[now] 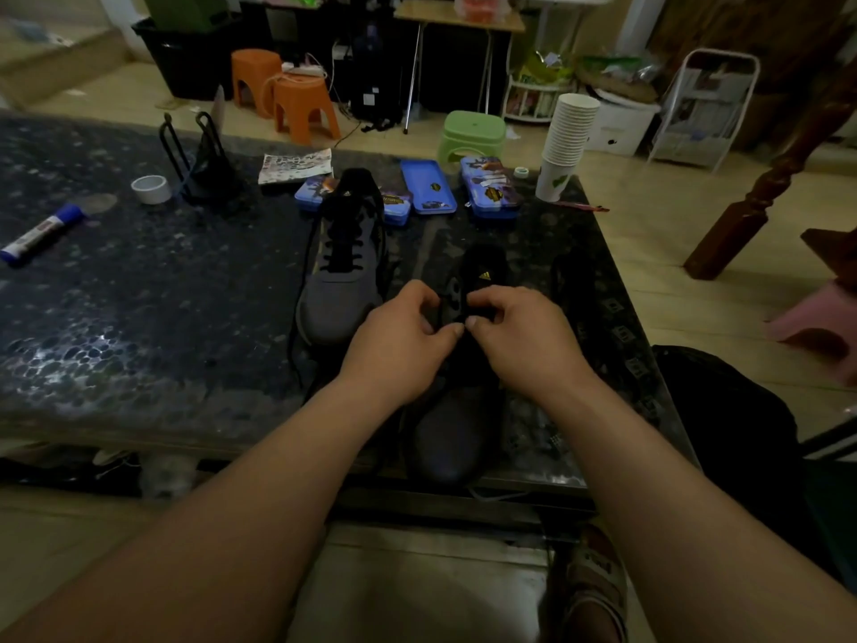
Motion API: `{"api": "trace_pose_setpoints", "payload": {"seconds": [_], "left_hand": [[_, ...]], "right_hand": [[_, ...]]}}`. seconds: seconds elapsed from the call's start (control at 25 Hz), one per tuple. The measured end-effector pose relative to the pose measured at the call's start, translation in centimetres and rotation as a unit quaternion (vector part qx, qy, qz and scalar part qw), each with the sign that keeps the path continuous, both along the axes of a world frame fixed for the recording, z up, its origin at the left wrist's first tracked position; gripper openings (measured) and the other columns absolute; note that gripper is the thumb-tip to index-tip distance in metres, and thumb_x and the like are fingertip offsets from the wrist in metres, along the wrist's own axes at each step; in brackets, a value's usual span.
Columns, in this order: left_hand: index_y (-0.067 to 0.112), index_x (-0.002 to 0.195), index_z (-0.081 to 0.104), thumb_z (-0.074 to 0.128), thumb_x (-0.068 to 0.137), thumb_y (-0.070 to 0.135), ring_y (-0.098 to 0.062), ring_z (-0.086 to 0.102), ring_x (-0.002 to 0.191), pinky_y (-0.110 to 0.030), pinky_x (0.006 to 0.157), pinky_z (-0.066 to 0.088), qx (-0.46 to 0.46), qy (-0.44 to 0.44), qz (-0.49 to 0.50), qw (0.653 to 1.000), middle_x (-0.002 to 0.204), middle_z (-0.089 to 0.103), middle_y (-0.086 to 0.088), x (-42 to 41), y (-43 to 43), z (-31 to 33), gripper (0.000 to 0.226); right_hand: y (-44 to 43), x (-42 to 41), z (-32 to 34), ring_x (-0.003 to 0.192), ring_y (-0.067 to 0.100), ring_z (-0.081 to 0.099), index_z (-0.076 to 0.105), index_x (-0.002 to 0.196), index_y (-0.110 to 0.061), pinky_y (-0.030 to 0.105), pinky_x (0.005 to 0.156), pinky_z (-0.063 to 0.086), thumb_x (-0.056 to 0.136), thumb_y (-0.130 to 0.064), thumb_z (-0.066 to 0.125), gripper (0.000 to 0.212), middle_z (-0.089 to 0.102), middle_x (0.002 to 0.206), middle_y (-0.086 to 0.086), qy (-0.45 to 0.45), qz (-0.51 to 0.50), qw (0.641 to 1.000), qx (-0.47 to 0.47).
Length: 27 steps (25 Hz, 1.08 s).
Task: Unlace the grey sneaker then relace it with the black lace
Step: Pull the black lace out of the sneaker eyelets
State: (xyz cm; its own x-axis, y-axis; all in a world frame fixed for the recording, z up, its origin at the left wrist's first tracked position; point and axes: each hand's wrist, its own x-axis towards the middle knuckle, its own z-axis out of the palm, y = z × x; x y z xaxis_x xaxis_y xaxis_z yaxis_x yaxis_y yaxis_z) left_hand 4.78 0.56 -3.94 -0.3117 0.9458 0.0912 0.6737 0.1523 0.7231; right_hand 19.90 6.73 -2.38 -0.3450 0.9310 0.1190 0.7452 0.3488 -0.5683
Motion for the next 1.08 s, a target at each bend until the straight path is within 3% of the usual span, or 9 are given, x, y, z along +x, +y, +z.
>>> {"api": "trace_pose_setpoints", "payload": {"seconds": [0.16, 0.48, 0.72, 0.88, 1.0, 1.04, 1.08], "left_hand": [[0.029, 0.099, 0.055, 0.069, 0.09, 0.054, -0.016, 0.065, 0.077, -0.038, 0.069, 0.055, -0.007, 0.038, 0.008, 0.999, 0.077, 0.066, 0.009, 0.0, 0.5, -0.1, 0.031], [0.026, 0.102, 0.046, 0.054, 0.093, 0.061, -0.027, 0.062, 0.08, -0.039, 0.067, 0.049, -0.029, 0.123, 0.005, 0.992, 0.09, 0.066, 0.003, 1.4, -0.2, 0.4, 0.037], [0.02, 0.104, 0.046, 0.057, 0.096, 0.053, -0.038, 0.063, 0.093, -0.041, 0.071, 0.043, -0.042, 0.082, 0.038, 0.995, 0.101, 0.066, -0.009, 2.4, -0.1, 0.6, 0.035], [0.025, 0.102, 0.044, 0.051, 0.097, 0.06, -0.037, 0.064, 0.092, -0.044, 0.073, 0.049, -0.043, 0.068, 0.024, 0.996, 0.101, 0.068, -0.006, 2.7, -0.2, 0.4, 0.036], [0.025, 0.1, 0.044, 0.054, 0.096, 0.06, -0.036, 0.065, 0.09, -0.042, 0.071, 0.049, -0.045, 0.068, 0.025, 0.996, 0.101, 0.068, -0.005, 2.6, -0.1, 0.2, 0.036], [0.025, 0.1, 0.044, 0.055, 0.096, 0.059, -0.036, 0.064, 0.089, -0.042, 0.07, 0.048, -0.046, 0.072, 0.023, 0.996, 0.1, 0.068, -0.004, 2.5, -0.1, 0.1, 0.036], [0.024, 0.101, 0.043, 0.054, 0.097, 0.059, -0.035, 0.064, 0.088, -0.042, 0.069, 0.048, -0.047, 0.077, 0.019, 0.996, 0.099, 0.067, -0.004, 2.5, 0.0, 0.1, 0.036]], "right_hand": [[0.8, -0.6, -0.3, 0.112, 0.019, 0.067, 0.074, 0.122, -0.03, 0.04, 0.098, 0.054, 0.096, -0.031, 0.063, 0.028, 0.073, 0.12, -0.004, 0.024, 0.0, 0.999, -0.04], [0.4, 0.0, 0.2, 0.098, 0.02, 0.063, 0.071, 0.11, -0.027, 0.034, 0.086, 0.051, 0.1, -0.028, 0.057, 0.017, 0.066, 0.107, 0.0, -0.015, 0.033, 0.999, 0.003], [-1.1, 2.2, 1.8, 0.083, 0.013, 0.06, 0.065, 0.083, -0.022, 0.029, 0.076, 0.047, 0.092, -0.017, 0.061, 0.011, 0.054, 0.101, 0.0, 0.107, 0.075, 0.986, -0.106], [-1.3, 2.0, 1.8, 0.075, 0.009, 0.057, 0.064, 0.078, -0.013, 0.023, 0.067, 0.042, 0.093, -0.035, 0.071, 0.029, 0.056, 0.09, 0.0, 0.076, 0.035, 0.995, -0.056], [-1.2, 1.3, 2.1, 0.053, 0.013, 0.049, 0.062, 0.079, -0.006, 0.031, 0.054, 0.04, 0.096, -0.031, 0.07, 0.031, 0.059, 0.065, 0.005, 0.264, 0.001, 0.949, -0.172], [-1.2, 1.2, 2.2, 0.049, 0.013, 0.048, 0.064, 0.082, -0.005, 0.031, 0.051, 0.039, 0.098, -0.032, 0.069, 0.031, 0.061, 0.063, 0.005, 0.277, -0.006, 0.94, -0.2], [-1.0, 1.2, 2.2, 0.048, 0.012, 0.052, 0.067, 0.084, -0.007, 0.031, 0.052, 0.042, 0.098, -0.035, 0.067, 0.031, 0.065, 0.064, 0.002, 0.225, -0.004, 0.955, -0.193]]}}
